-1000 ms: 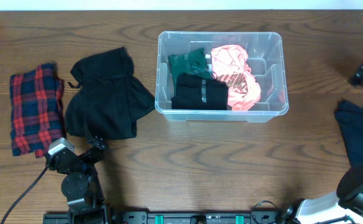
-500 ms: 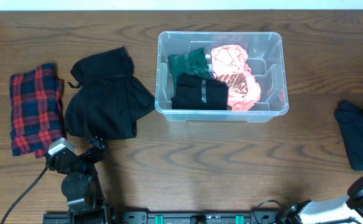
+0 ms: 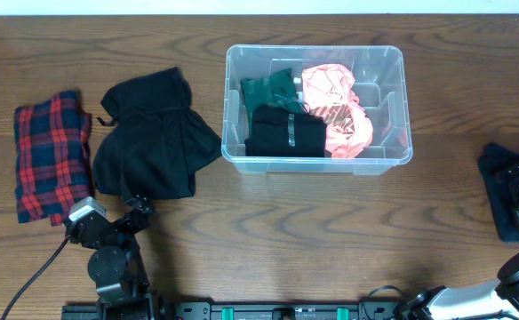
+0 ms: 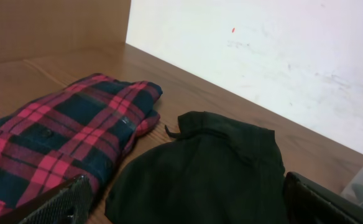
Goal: Pack container
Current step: 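Withdraw the right gripper out of the bin to the right, then lower the right gripper onto the navy cloth and grasp it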
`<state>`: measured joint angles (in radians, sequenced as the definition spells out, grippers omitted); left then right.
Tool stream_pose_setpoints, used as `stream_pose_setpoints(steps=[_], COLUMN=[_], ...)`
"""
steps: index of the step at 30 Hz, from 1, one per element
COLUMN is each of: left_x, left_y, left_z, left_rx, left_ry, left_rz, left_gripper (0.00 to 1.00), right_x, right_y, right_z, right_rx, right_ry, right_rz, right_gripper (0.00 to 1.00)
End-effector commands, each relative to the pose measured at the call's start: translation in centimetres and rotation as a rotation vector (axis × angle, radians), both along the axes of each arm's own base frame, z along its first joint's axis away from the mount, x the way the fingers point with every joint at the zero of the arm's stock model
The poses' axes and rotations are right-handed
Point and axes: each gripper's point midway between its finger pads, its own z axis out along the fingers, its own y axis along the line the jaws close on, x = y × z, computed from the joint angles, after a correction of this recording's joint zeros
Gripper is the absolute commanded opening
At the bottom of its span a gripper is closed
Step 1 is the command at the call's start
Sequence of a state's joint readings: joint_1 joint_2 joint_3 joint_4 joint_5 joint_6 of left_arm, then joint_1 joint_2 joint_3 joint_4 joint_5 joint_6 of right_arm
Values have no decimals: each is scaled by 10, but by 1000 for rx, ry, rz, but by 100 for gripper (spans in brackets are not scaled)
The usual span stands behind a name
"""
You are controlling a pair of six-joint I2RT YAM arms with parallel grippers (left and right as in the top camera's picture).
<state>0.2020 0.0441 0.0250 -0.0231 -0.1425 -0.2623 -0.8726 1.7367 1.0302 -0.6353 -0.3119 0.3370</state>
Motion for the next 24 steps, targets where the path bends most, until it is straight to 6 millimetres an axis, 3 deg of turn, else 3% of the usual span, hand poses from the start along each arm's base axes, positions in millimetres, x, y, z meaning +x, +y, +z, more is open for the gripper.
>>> stream_pose_setpoints(steps=[1,8,13,17,24], left_x=[-3,-3,-3,-3,-3], left_y=[4,4,4,4,4], left_z=[-18,-18,-18,-18,-18], left_rx=[-8,-8,-8,-8,-8], left_ry=[56,56,56,56,56], left_rz=[25,25,25,25,25], left_gripper=[98,98,98,98,98], right_x=[24,61,69,69,52], right_y=[38,94,111,103,46], right_z=[7,24,31,51,93], right_rx=[153,275,252,197,-77], right_ry=[-114,-235,-243,-263,-199], right_rz=[60,221,335,375,356], right_gripper=[99,97,93,88,85])
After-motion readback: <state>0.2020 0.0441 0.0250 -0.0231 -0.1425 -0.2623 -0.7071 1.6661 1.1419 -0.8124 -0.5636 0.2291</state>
